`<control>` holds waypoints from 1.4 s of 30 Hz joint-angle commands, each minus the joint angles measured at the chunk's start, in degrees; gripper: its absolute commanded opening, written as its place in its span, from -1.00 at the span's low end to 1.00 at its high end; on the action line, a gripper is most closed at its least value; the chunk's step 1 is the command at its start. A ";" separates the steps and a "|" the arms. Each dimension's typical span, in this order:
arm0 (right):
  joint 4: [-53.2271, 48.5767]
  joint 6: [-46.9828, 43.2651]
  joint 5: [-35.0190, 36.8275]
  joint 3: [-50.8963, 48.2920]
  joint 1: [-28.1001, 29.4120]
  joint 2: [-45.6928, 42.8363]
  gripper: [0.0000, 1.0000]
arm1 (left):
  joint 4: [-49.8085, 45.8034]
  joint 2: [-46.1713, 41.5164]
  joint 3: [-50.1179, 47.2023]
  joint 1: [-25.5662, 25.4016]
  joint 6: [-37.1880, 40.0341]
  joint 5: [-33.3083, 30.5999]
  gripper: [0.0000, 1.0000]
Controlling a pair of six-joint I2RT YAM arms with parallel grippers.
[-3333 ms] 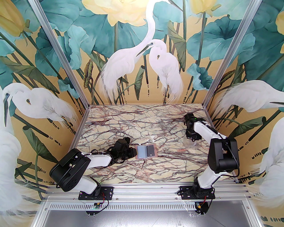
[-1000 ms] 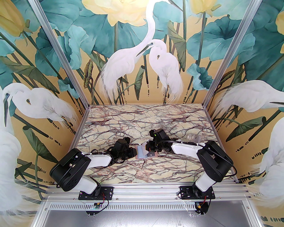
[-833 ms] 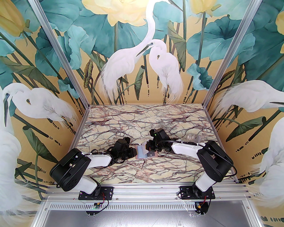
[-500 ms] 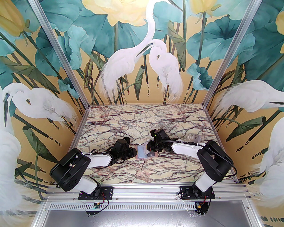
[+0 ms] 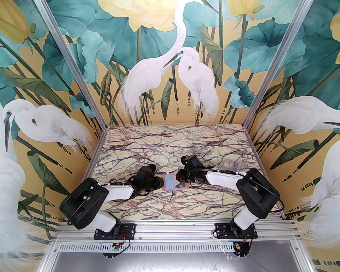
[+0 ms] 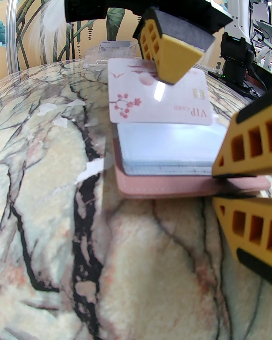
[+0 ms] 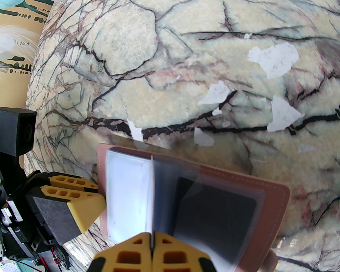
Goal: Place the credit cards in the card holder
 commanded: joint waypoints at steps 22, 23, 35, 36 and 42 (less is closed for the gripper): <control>1.73 1.98 -0.19 -1.84 -1.14 -2.41 -1.00 | -0.81 1.90 -0.91 0.08 -0.33 -0.39 -0.59; 1.66 2.02 -0.29 -1.53 -1.31 -2.31 -1.00 | -0.74 2.00 -0.87 0.10 -0.33 -0.40 -0.59; 3.88 2.80 -3.21 -2.01 -1.37 -1.34 -1.00 | -0.65 2.00 -0.93 0.07 -0.34 -0.32 -0.59; 3.68 2.81 -3.20 -2.05 -1.41 -1.25 -1.00 | -0.65 1.99 -0.95 0.07 -0.24 -0.29 -0.59; 3.49 2.82 -2.56 -2.55 -1.41 -0.97 -1.00 | -0.67 1.98 -0.94 0.07 -0.31 -0.28 -0.59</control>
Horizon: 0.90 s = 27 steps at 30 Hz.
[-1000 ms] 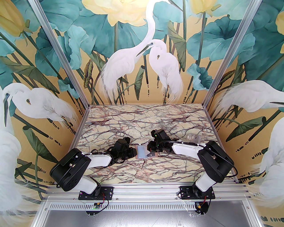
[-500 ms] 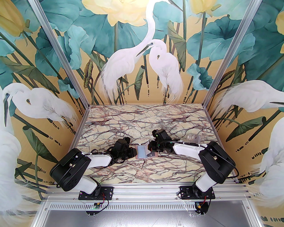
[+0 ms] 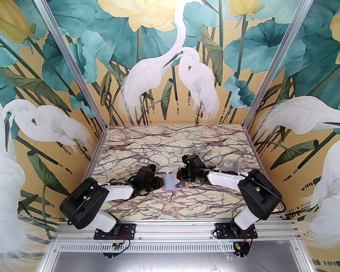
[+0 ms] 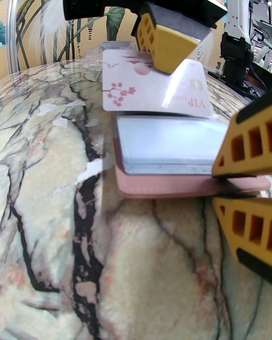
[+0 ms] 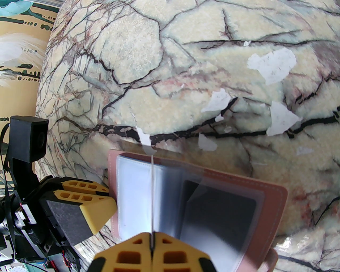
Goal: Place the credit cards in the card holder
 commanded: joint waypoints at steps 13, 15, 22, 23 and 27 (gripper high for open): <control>2.11 0.94 -1.27 -2.28 -0.11 1.62 -1.00 | -0.76 2.30 -0.75 0.07 -0.39 -0.28 -0.59; 2.23 1.10 -1.32 -2.31 -0.12 1.73 -1.00 | -0.75 2.32 -0.74 0.08 -0.33 -0.27 -0.59; 2.68 1.42 -1.49 -2.62 -0.11 2.06 -1.00 | -0.87 2.43 -0.67 0.07 -0.28 -0.24 -0.59; 2.81 1.52 -1.62 -2.63 -0.08 2.22 -1.00 | -0.86 2.43 -0.69 0.08 -0.33 -0.22 -0.60; 2.60 1.69 -1.36 -2.72 -0.10 2.42 -1.00 | -0.87 2.43 -0.70 0.12 -0.33 -0.22 -0.60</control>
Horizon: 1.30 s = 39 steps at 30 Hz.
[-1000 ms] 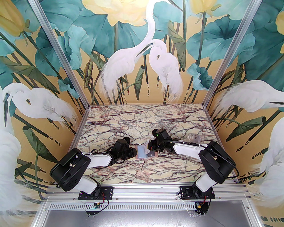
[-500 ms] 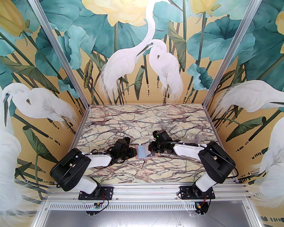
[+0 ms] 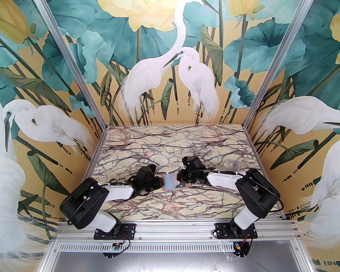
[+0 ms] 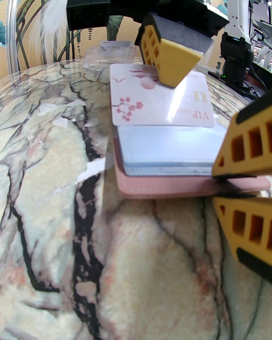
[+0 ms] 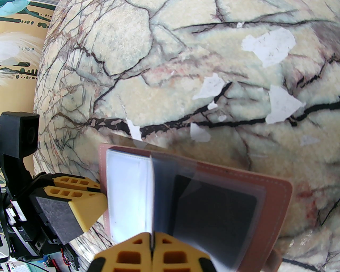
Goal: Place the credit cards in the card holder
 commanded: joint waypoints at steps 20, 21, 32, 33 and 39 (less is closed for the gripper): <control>1.38 2.24 0.45 -3.23 -1.21 -0.05 -1.00 | -1.00 2.13 -0.76 0.09 -0.33 -0.29 -0.60; 1.72 2.40 0.35 -3.39 -1.37 -0.19 -1.00 | -1.02 2.13 -0.83 0.07 -0.33 -0.31 -0.60; 2.79 2.73 -0.51 -3.61 -1.96 0.81 -1.00 | -8.93 -3.79 0.95 0.07 1.10 -3.04 -0.53; 2.79 2.76 -0.58 -3.61 -1.96 0.84 -1.00 | -10.98 -5.18 1.46 0.10 1.58 -3.65 -0.50; 3.13 2.66 -0.82 -3.56 -1.97 1.38 -1.00 | -15.53 -13.29 2.25 0.12 2.64 -4.37 -0.43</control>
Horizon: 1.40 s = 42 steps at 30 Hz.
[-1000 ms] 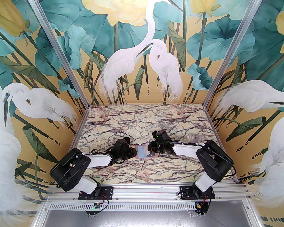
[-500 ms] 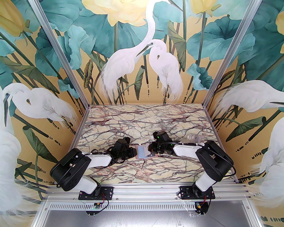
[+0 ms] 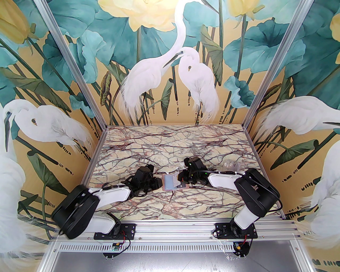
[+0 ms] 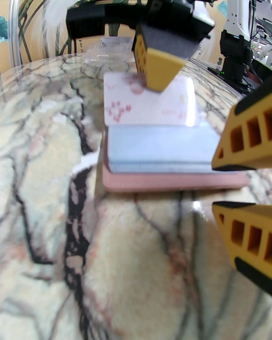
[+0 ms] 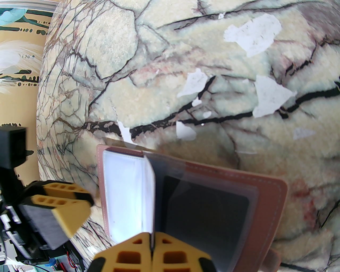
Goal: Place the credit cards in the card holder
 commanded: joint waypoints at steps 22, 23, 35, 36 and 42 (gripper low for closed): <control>-0.64 -0.29 -0.45 -0.81 -0.35 1.46 -1.00 | 3.65 14.35 5.82 0.00 1.73 2.99 -0.58; -0.66 -0.31 -0.45 -0.84 -0.33 1.32 -1.00 | 3.81 14.67 5.62 0.04 1.60 2.89 -0.58; 0.23 0.32 -0.67 -2.38 -1.23 0.05 -1.00 | 4.53 14.89 4.33 0.05 1.05 2.12 -0.59; 0.19 0.32 -0.67 -2.43 -1.30 -0.02 -1.00 | 4.66 14.91 4.30 0.03 1.06 2.15 -0.59; -0.19 0.42 -1.24 -2.13 -1.23 0.64 -1.00 | 4.78 15.40 4.42 0.06 1.06 2.18 -0.60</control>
